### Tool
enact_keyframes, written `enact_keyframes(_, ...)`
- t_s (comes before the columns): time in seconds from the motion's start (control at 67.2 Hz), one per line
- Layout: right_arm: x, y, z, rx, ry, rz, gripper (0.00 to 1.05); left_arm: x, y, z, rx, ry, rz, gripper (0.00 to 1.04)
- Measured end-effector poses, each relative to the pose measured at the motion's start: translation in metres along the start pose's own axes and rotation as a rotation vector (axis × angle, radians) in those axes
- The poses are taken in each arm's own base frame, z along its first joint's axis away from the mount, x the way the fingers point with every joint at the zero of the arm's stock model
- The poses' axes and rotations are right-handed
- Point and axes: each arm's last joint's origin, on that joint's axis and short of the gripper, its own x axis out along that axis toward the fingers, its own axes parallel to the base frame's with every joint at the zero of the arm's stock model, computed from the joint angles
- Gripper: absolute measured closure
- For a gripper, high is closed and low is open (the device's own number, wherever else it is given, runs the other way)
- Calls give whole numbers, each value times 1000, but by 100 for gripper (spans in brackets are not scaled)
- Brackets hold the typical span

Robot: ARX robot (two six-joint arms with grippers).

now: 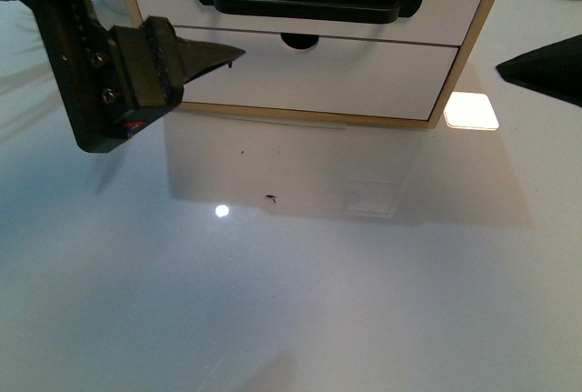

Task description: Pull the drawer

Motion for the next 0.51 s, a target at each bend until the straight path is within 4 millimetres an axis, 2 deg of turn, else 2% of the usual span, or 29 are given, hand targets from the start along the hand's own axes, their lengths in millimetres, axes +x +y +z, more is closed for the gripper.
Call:
enact_keyframes(0.223, 32, 3, 18, -130, -41, 86, 9, 35, 5, 1, 88, 81, -164, 7)
enact_keyframes(0.506, 55, 1, 23, -192, -49, 128, 9, 62, 15, 2, 154, 103, -207, 7)
